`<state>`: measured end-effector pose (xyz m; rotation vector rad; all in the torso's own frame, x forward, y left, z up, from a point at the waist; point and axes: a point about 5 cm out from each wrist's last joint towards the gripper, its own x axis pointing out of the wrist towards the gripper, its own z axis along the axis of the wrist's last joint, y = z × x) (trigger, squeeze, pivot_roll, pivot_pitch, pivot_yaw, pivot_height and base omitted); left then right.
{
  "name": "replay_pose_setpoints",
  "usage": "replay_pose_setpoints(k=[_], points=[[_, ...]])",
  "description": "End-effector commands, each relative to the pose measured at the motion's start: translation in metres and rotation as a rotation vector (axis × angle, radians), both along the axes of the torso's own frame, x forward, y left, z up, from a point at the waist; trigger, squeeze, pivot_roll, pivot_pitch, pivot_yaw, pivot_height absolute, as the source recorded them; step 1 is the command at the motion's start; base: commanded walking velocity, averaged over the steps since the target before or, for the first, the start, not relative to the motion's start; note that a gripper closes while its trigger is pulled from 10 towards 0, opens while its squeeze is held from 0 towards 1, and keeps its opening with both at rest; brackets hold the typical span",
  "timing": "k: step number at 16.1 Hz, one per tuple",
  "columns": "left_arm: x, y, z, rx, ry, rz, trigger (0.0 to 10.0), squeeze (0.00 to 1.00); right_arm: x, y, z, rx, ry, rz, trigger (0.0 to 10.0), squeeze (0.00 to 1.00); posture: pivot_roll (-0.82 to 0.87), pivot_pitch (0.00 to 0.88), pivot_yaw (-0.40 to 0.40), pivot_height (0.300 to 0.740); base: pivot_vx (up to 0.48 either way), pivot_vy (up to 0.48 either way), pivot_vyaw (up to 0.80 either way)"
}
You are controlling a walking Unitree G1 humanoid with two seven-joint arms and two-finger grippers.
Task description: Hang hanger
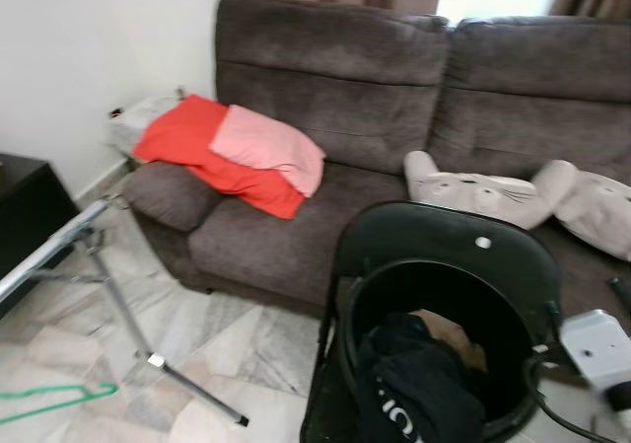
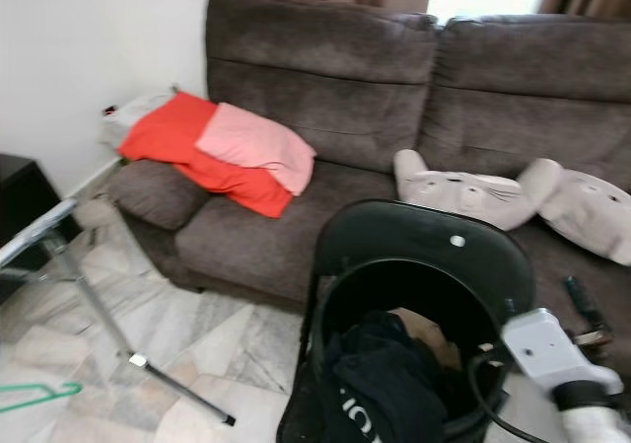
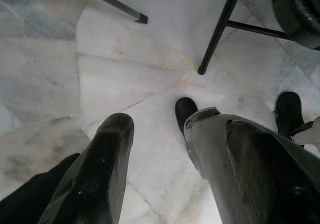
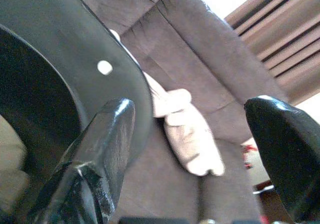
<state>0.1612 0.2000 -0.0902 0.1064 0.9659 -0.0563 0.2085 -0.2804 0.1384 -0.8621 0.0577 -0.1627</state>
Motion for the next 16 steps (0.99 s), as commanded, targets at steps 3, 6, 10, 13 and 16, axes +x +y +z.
replay_pose_setpoints(k=[3, 6, 10, 13, 16], points=[[-0.004, 0.001, -0.001, 0.012, 0.022, -0.033, 10.0, 0.00, 0.007, 0.022, -0.013, -0.062, 0.097, 0.267, 10.0, 0.00, -0.08, 0.076, 0.029, 0.740, 0.000, 0.000, 0.00], [-0.003, 0.002, -0.001, 0.013, 0.023, -0.039, 10.0, 0.00, 0.005, 0.022, -0.012, -0.139, 0.139, 0.381, 10.0, 0.00, -0.08, 0.078, 0.031, 0.740, 0.000, 0.000, 0.00], [-0.002, 0.002, -0.001, 0.012, 0.030, -0.049, 10.0, 0.00, -0.003, 0.022, -0.030, -0.132, 0.312, 0.526, 10.0, 0.00, -0.08, 0.080, 0.034, 0.740, 0.000, 0.000, 0.00], [-0.001, 0.002, 0.000, 0.013, 0.029, -0.051, 10.0, 0.00, -0.012, 0.027, -0.040, -0.087, 0.416, 0.643, 10.0, 0.00, -0.08, 0.084, 0.037, 0.740, 0.000, 0.000, 0.00], [0.000, 0.002, 0.000, 0.010, 0.027, -0.053, 10.0, 0.00, -0.016, 0.012, -0.029, -0.128, 0.483, 0.713, 10.0, 0.00, -0.09, 0.090, 0.038, 0.740, 0.000, 0.000, 0.00]])
